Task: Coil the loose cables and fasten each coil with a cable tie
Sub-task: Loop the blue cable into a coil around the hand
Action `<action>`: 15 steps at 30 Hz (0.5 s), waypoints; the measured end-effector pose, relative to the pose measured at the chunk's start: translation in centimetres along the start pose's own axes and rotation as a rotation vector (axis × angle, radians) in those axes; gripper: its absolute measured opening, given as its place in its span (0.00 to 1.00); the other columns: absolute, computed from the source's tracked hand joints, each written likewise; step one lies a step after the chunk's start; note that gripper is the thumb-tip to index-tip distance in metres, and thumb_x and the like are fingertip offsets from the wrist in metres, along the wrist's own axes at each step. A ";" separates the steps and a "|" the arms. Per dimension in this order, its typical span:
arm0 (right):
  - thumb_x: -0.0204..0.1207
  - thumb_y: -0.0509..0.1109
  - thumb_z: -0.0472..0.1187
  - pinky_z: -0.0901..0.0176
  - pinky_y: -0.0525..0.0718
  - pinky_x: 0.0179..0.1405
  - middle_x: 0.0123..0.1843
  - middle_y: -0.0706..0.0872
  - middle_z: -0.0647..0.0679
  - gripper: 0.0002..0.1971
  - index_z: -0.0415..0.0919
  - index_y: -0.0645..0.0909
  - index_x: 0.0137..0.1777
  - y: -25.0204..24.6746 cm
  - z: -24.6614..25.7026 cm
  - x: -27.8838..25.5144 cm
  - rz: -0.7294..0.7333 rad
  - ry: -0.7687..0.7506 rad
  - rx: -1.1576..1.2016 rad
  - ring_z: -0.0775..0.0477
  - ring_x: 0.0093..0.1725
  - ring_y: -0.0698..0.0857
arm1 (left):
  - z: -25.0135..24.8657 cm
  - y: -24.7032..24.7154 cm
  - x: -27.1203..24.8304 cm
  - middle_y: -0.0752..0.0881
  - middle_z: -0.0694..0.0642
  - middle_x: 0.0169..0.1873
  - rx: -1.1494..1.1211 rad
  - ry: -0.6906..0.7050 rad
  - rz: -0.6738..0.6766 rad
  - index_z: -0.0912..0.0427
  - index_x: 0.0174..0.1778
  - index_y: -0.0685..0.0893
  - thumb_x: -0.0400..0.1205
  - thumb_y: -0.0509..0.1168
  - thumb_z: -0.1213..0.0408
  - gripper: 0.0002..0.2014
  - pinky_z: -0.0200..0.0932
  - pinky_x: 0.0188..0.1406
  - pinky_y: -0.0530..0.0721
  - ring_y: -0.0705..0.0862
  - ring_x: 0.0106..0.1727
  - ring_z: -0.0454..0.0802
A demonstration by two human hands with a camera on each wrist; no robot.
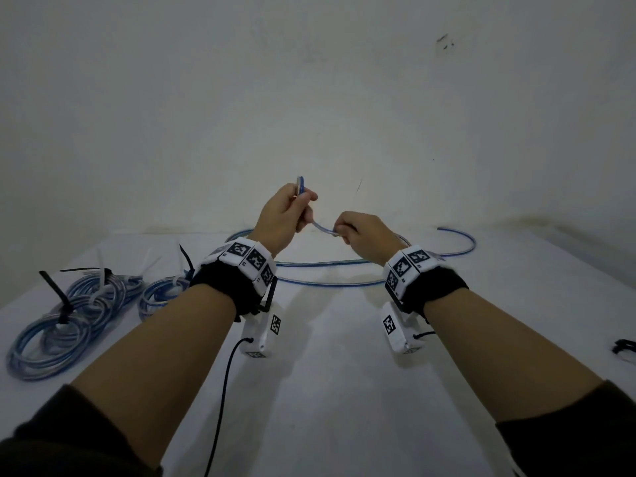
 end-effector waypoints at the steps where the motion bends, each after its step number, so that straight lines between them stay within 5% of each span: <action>1: 0.81 0.59 0.35 0.60 0.68 0.37 0.34 0.78 0.51 0.09 0.37 0.82 0.46 0.2 0.3 -0.1 0.024 -0.016 -0.002 0.48 0.37 0.75 | 0.2 -0.1 0.1 0.76 0.51 0.27 0.069 0.030 -0.025 0.59 0.46 0.79 0.87 0.54 0.64 0.10 0.31 0.28 0.70 0.72 0.24 0.37; 7: 0.75 0.67 0.36 0.71 0.71 0.31 0.30 0.78 0.55 0.03 0.40 0.82 0.41 1.1 1.7 -0.8 0.124 -0.096 0.118 0.58 0.29 0.73 | 0.9 0.2 0.0 0.78 0.48 0.33 0.197 0.041 0.039 0.62 0.49 0.78 0.86 0.52 0.69 0.10 0.28 0.35 0.72 0.75 0.29 0.34; 11: 0.73 0.72 0.35 0.79 0.71 0.36 0.34 0.77 0.57 0.05 0.36 0.87 0.47 1.0 2.5 -0.8 0.099 -0.206 0.069 0.62 0.32 0.75 | 1.2 0.2 -0.2 0.84 0.50 0.34 0.284 0.059 0.062 0.66 0.44 0.79 0.85 0.55 0.67 0.10 0.31 0.41 0.82 0.82 0.31 0.33; 15: 0.75 0.72 0.39 0.72 0.69 0.38 0.35 0.77 0.53 0.08 0.39 0.87 0.52 0.4 2.6 -0.7 0.055 -0.299 -0.043 0.58 0.34 0.73 | 1.6 -0.2 -0.7 0.86 0.55 0.31 0.427 0.028 0.111 0.66 0.42 0.79 0.85 0.55 0.65 0.11 0.42 0.43 0.85 0.86 0.32 0.47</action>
Point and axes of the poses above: each hand's wrist, its own x-axis towards the middle knuckle, its own y-axis out of the palm, z = x × y, the point moved 4 cm from there along x, towards the middle knuckle
